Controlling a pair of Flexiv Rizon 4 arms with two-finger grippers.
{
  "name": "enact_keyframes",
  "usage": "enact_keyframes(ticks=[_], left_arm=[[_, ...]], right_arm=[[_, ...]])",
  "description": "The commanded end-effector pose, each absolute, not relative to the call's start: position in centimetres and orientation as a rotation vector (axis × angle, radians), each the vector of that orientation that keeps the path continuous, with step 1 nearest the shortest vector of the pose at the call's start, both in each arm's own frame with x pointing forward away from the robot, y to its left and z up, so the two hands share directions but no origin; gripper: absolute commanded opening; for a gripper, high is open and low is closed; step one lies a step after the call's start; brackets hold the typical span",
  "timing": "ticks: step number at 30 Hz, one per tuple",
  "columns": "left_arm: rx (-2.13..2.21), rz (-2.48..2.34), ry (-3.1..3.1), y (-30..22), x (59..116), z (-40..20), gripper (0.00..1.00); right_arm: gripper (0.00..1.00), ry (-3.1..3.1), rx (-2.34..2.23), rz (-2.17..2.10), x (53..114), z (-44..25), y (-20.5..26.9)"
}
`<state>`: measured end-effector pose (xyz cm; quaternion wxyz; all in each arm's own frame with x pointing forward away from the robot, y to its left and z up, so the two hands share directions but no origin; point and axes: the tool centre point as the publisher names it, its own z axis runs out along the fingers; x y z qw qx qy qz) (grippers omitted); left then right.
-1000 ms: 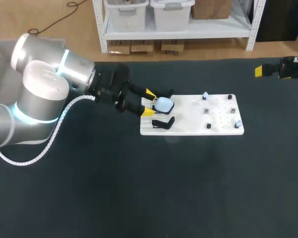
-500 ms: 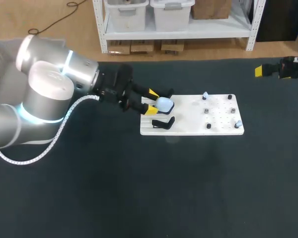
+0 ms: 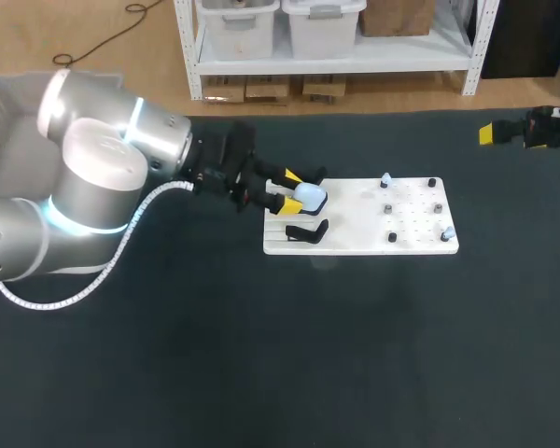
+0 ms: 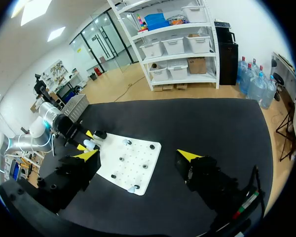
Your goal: Pick up each earbud case from the left stands, insert the matching earbuds, close the lid, and place the case in the box.
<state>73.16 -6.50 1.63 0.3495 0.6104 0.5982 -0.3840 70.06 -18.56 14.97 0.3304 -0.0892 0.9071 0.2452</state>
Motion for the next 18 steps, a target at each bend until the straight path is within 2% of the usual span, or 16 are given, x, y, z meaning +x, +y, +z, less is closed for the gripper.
enact_keyframes(ticks=[1,18], left_arm=[[1.578,-0.999,1.546,-6.74,73.57,1.34,0.49],[1.569,-1.022,1.544,-7.3,73.44,1.16,0.47]], right_arm=[[1.0,2.372,-0.234,0.641,70.03,14.98,-18.57],[1.0,2.372,-0.234,0.641,70.03,14.98,-18.57]])
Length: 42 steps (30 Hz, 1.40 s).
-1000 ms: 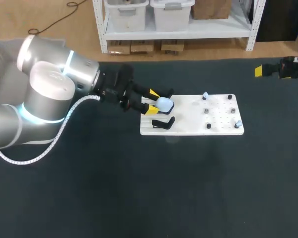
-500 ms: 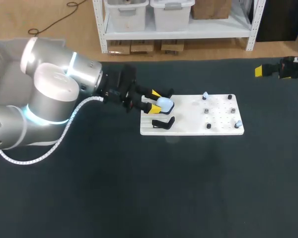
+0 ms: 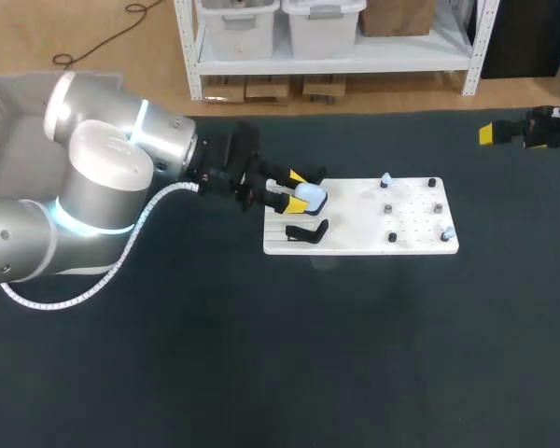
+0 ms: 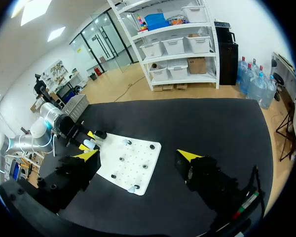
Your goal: Pick up each earbud case from the left stands, insert the matching earbuds, close the lid, and place the case in the box.
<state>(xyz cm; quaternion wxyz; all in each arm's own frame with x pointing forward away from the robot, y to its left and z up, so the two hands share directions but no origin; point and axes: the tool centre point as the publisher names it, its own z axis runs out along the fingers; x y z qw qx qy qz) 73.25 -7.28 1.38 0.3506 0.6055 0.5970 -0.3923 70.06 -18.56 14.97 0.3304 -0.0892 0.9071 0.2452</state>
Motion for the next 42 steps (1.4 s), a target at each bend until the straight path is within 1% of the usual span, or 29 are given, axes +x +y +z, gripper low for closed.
enact_keyframes(ticks=[1,12,19,23,24,27,28,30,31,35,42], left_arm=[[1.569,-1.023,1.544,-7.3,73.4,1.1,0.46],[1.561,-1.028,1.546,-7.2,73.4,1.0,0.45],[1.562,-1.022,1.538,-7.3,73.3,0.8,0.47],[1.561,-1.023,1.536,-7.4,73.2,0.8,0.45],[1.56,-1.023,1.536,-7.4,73.2,0.8,0.44],[1.56,-1.022,1.535,-7.4,73.2,0.9,0.35],[1.56,-1.022,1.535,-7.4,73.2,0.8,0.23],[1.559,-1.023,1.535,-7.4,73.1,0.8,0.05],[1.559,-1.023,1.534,-7.4,73.0,0.8,0.0],[1.559,-1.026,1.524,-7.2,72.7,1.3,0.0],[1.496,-1.068,1.446,-5.8,71.6,4.8,0.0]], right_arm=[[1.0,2.372,-0.234,0.641,70.0,15.0,-18.6],[1.0,2.372,-0.234,0.641,70.0,15.0,-18.6],[1.0,2.372,-0.234,0.641,70.0,15.0,-18.6],[1.0,2.372,-0.234,0.641,70.0,15.0,-18.6],[1.0,2.372,-0.234,0.641,70.0,15.0,-18.6],[1.0,2.372,-0.234,0.641,70.0,15.0,-18.6],[1.0,2.372,-0.234,0.641,70.0,15.0,-18.6],[1.0,2.372,-0.234,0.641,70.0,15.0,-18.6],[1.0,2.372,-0.234,0.641,70.0,15.0,-18.6],[1.0,2.372,-0.234,0.641,70.0,15.0,-18.6],[1.0,2.372,-0.234,0.641,70.0,15.0,-18.6]])
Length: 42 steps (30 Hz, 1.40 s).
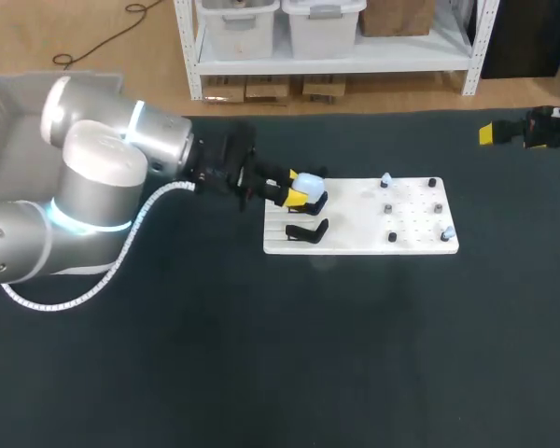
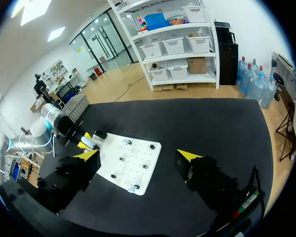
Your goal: Pick up each earbud case from the left stands, insert the matching earbuds, close the lid, and place the case in the box.
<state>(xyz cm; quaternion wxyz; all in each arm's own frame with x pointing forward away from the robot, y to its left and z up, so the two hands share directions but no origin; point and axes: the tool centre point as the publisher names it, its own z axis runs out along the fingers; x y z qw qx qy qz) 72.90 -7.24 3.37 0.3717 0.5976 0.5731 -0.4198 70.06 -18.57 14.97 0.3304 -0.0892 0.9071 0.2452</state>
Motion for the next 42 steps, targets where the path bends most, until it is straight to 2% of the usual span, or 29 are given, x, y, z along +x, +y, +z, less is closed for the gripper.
enact_keyframes(ticks=[1,17,42], left_arm=[[1.484,-1.072,1.435,-5.6,71.4,5.4,0.0],[1.345,-1.096,1.351,-5.1,68.5,11.3,0.0],[1.345,-1.096,1.351,-5.1,68.5,11.3,0.0]], right_arm=[[1.0,2.372,-0.234,0.641,70.0,15.0,-18.6],[1.0,2.372,-0.234,0.641,70.0,15.0,-18.6],[1.0,2.372,-0.234,0.641,70.0,15.0,-18.6]])
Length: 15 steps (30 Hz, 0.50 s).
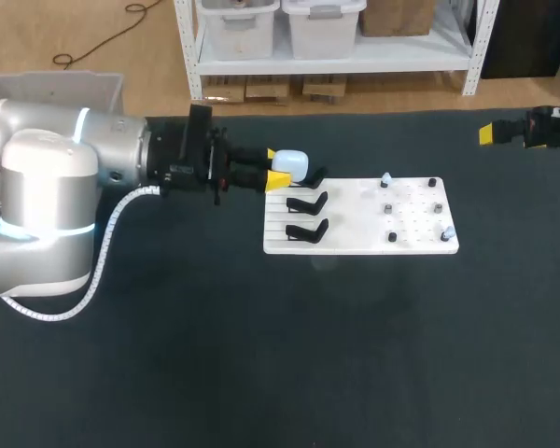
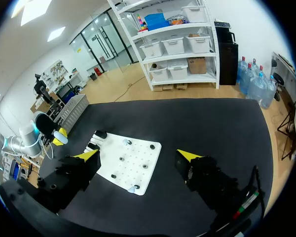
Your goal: Pick up each earbud case from the left stands, insert the matching earbuds, close the lid, and place the case in the box.
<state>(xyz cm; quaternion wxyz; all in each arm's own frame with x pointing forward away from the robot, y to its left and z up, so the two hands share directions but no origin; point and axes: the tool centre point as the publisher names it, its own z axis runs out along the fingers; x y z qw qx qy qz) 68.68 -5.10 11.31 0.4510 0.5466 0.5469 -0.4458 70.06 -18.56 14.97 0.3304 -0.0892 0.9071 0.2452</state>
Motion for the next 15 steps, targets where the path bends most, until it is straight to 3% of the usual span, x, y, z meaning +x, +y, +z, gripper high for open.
enact_keyframes(ticks=[1,15], left_arm=[[1.345,-1.096,1.351,-5.1,68.5,11.3,0.0],[1.334,-1.181,1.299,-6.9,67.6,11.3,0.0]], right_arm=[[1.0,2.372,-0.234,0.641,70.0,15.0,-18.6],[1.0,2.351,-0.341,0.679,67.2,16.7,-14.4]])
